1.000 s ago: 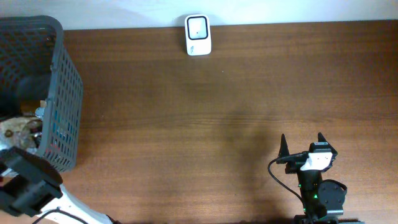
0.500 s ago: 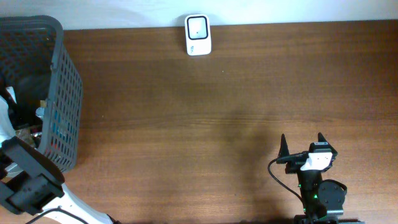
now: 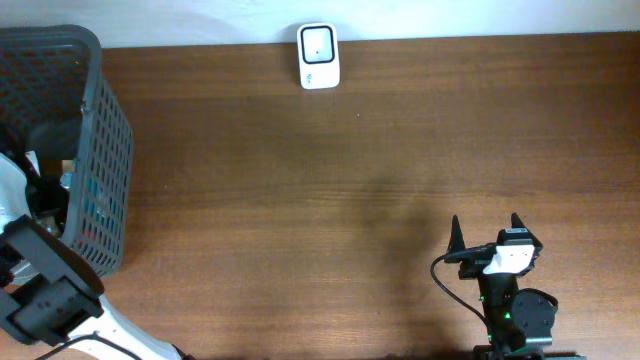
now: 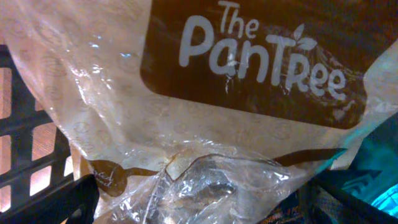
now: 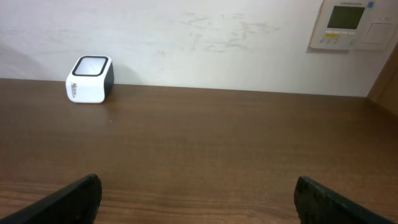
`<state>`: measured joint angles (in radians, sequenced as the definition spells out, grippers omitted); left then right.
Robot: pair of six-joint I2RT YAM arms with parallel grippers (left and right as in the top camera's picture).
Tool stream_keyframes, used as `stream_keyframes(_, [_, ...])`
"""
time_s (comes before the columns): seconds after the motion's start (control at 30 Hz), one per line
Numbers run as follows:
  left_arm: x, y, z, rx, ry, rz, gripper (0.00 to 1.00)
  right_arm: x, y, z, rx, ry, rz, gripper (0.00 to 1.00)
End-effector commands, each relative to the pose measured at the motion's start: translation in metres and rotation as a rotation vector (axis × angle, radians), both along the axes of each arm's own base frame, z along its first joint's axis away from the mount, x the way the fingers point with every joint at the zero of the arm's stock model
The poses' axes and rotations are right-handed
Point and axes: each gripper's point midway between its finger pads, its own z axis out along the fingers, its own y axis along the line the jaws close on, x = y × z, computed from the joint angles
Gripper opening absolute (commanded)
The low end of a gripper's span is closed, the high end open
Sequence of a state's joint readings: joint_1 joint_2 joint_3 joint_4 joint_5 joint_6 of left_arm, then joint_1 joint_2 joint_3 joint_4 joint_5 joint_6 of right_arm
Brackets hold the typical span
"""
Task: Scan the item barcode
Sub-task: 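Reach the left gripper into the grey basket toward the Pantree bag, then grasp the brown Pantree bag and lift it out of the basket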
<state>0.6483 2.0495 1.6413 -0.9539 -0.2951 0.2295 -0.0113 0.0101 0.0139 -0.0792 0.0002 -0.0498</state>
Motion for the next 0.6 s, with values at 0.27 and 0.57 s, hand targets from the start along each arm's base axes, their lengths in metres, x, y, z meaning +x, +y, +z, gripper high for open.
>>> stream_keyframes(0.27, [0.006, -0.009, -0.005, -0.062, -0.042, -0.023, 0.13, 0.000, 0.000, -0.003, 0.001, 0.005, -0.002, 0.98])
stream_keyframes(0.57, [0.020, 0.002, 0.024, -0.024, -0.103, 0.008, 0.00, 0.000, 0.000, -0.003, 0.001, 0.005, -0.002, 0.98])
